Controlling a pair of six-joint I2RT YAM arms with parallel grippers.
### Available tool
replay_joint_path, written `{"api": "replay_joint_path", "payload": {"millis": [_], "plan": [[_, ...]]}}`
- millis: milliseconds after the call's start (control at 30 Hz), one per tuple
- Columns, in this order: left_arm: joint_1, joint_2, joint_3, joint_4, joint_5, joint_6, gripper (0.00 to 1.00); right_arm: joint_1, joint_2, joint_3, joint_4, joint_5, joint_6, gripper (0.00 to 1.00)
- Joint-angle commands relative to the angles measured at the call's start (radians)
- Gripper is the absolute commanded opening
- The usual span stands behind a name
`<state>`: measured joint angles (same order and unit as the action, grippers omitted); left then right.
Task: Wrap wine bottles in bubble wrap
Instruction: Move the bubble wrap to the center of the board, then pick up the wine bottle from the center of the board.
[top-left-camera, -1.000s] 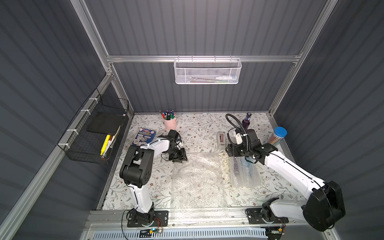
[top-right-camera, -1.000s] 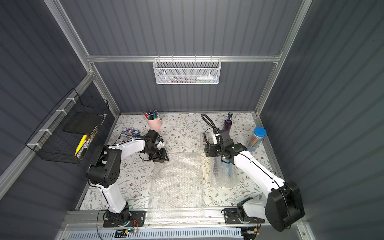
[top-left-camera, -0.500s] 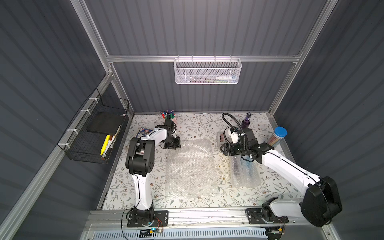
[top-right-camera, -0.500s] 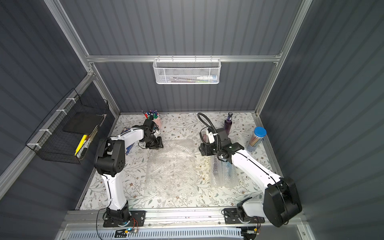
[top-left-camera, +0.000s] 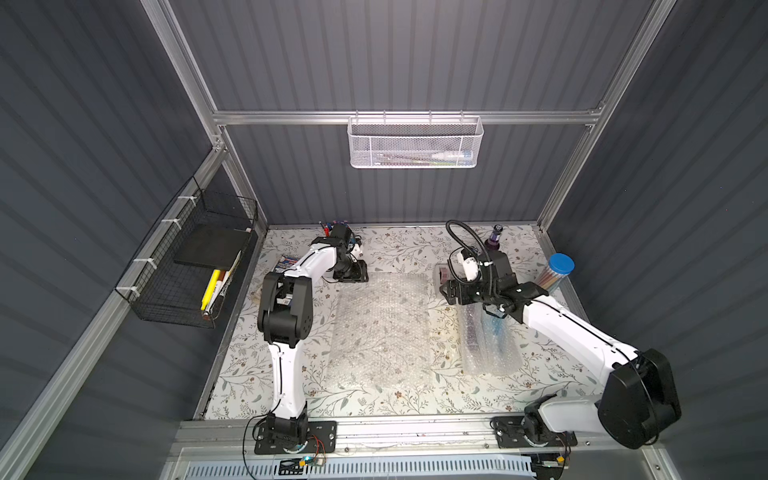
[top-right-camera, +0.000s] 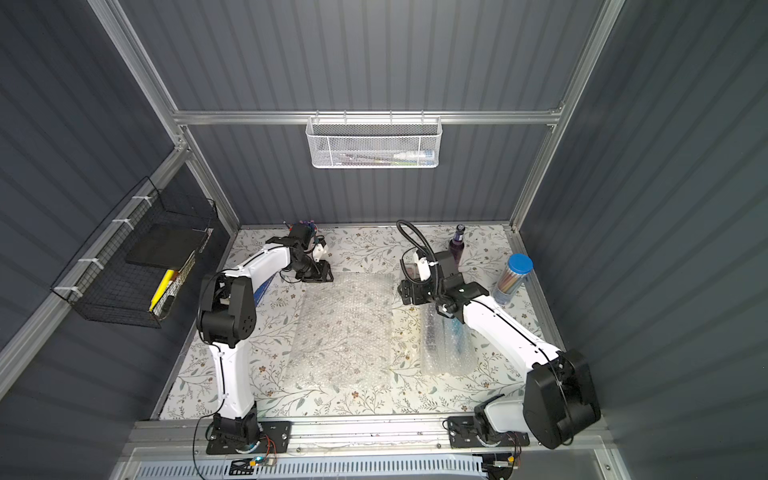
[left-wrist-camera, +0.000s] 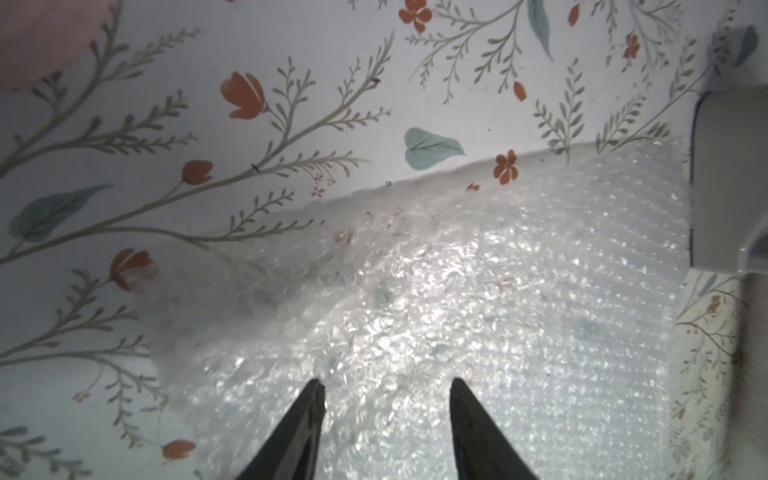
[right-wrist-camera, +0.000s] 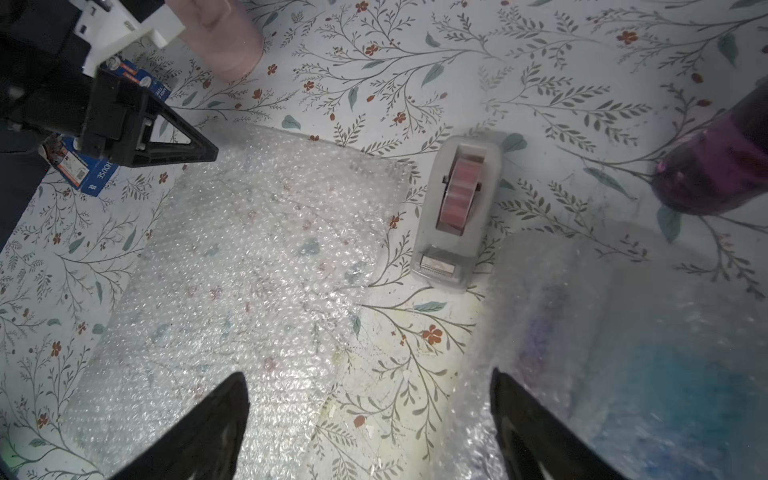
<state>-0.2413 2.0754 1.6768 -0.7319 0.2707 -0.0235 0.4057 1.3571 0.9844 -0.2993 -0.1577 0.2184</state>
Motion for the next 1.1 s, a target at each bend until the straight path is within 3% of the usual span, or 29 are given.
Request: {"api": "replay_joint_path", "payload": {"millis": [0,100,133,233,433,567,767,867,1067], "plan": [[-0.003,-0.175,-0.045,0.005,0.061,0.042,0.66,-0.037,0.004,0.036,0.009,-0.002,-0.017,0.91],[-0.003,-0.294,-0.142,0.051,0.096,0.040,0.86,-0.074,0.001,0.061,-0.022,0.045,-0.025,0.91],[-0.003,-0.330,-0.176,0.074,0.121,0.014,0.99,-0.088,-0.005,0.065,-0.032,0.075,-0.022,0.91],[-0.003,-0.434,-0.275,0.155,0.180,-0.031,0.99,-0.156,-0.036,0.044,-0.016,0.164,-0.012,0.93],[-0.003,-0.519,-0.416,0.277,0.343,-0.105,0.99,-0.310,-0.044,-0.026,0.217,0.116,-0.147,0.93],[-0.003,-0.561,-0.484,0.338,0.396,-0.156,0.99,-0.405,0.025,-0.082,0.488,0.001,-0.233,0.96],[-0.003,-0.593,-0.521,0.344,0.417,-0.168,0.99,-0.475,0.198,-0.003,0.671,-0.202,-0.315,0.95],[-0.003,-0.603,-0.532,0.339,0.415,-0.171,0.99,-0.481,0.268,0.031,0.734,-0.251,-0.382,0.92],[-0.003,-0.608,-0.537,0.320,0.407,-0.171,0.99,-0.505,0.400,0.119,0.822,-0.359,-0.355,0.78]]}}
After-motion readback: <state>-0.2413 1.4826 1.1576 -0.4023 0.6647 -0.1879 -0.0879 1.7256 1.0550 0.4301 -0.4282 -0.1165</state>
